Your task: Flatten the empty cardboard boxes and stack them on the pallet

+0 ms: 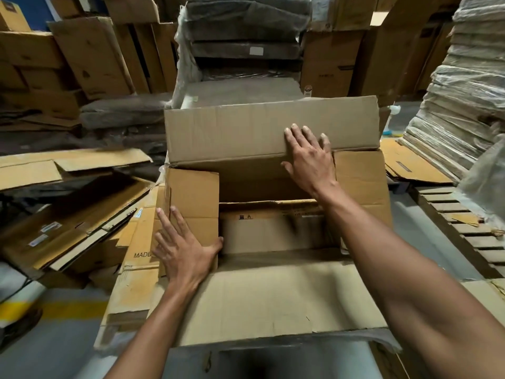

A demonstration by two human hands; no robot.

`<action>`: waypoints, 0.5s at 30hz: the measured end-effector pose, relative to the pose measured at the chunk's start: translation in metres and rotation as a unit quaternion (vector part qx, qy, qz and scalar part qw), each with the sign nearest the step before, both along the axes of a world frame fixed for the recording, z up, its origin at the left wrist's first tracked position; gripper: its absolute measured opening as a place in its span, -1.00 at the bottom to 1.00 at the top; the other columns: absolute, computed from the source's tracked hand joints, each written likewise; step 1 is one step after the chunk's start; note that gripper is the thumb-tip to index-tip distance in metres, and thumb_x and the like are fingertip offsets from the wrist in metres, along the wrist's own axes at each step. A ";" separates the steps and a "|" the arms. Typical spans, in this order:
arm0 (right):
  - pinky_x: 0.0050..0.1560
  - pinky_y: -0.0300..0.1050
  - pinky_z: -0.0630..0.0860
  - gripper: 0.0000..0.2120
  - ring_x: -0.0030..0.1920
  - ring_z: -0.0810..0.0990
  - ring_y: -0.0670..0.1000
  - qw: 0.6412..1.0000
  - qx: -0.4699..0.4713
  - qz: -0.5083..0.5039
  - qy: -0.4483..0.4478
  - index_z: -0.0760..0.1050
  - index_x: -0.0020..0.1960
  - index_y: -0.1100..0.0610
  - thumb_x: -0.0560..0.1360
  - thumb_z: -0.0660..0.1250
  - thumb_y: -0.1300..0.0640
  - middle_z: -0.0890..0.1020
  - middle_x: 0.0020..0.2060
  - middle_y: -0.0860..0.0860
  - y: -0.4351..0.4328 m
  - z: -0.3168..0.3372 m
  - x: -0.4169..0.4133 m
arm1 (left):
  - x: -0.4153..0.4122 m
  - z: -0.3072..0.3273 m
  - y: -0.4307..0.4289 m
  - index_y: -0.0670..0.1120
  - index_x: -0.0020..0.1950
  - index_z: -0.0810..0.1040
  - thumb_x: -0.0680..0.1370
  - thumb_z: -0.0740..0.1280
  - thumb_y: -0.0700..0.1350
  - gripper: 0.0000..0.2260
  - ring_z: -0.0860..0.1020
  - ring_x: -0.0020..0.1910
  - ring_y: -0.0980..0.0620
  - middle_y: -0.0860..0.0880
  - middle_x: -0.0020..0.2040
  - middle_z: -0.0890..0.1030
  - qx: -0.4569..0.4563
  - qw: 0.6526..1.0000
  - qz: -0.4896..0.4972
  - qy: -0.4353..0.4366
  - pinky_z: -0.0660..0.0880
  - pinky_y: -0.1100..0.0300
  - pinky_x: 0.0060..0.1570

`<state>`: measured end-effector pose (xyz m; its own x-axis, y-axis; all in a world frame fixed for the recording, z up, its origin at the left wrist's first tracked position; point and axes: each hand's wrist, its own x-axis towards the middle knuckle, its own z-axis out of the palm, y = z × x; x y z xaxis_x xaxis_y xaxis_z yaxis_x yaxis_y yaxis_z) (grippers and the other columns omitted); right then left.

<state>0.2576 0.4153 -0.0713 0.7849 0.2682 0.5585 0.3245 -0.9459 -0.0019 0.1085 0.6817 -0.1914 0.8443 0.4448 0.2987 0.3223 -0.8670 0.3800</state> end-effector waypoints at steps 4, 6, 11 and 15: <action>0.49 0.31 0.16 -0.46 0.53 0.30 0.15 0.998 -0.020 -0.005 0.052 0.27 0.55 0.05 0.62 0.33 0.02 0.40 0.50 0.05 0.003 -0.008 0.013 | 0.001 -0.004 0.000 -0.04 0.64 -0.33 0.29 0.47 0.44 0.29 0.21 0.43 -0.45 -0.16 0.63 -0.31 0.000 1.000 0.002 -0.005 0.28 -0.44 0.31; 0.47 0.29 0.16 -0.61 0.44 0.41 0.15 0.998 -0.006 -0.008 0.058 0.37 0.45 0.02 0.64 0.28 0.13 0.52 0.38 0.03 0.004 -0.017 0.021 | 0.003 -0.005 0.001 -0.05 0.64 -0.31 0.28 0.46 0.45 0.29 0.23 0.41 -0.43 -0.17 0.64 -0.29 0.006 1.000 0.002 -0.008 0.32 -0.43 0.28; 0.38 0.21 0.18 -0.75 0.30 0.49 0.15 0.997 0.008 -0.011 0.077 0.46 0.31 0.02 0.64 0.28 0.11 0.60 0.21 0.05 0.003 -0.023 0.032 | 0.009 -0.004 0.003 -0.05 0.65 -0.28 0.29 0.43 0.47 0.27 0.25 0.37 -0.39 -0.17 0.64 -0.27 0.011 1.000 0.006 -0.004 0.37 -0.40 0.21; 0.43 0.21 0.14 -0.70 0.38 0.44 0.15 0.996 0.006 -0.004 0.086 0.42 0.37 0.01 0.65 0.25 0.12 0.57 0.30 0.04 0.000 -0.019 0.034 | 0.012 -0.002 0.004 -0.03 0.65 -0.29 0.30 0.41 0.48 0.25 0.25 0.36 -0.39 -0.17 0.64 -0.25 0.006 1.000 0.006 0.005 0.39 -0.41 0.18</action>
<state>0.2914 0.4153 -0.0903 0.8714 0.2554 0.4189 0.3102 -0.9483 -0.0671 0.1207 0.6853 -0.1931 0.8423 0.4513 0.2947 0.3366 -0.8675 0.3663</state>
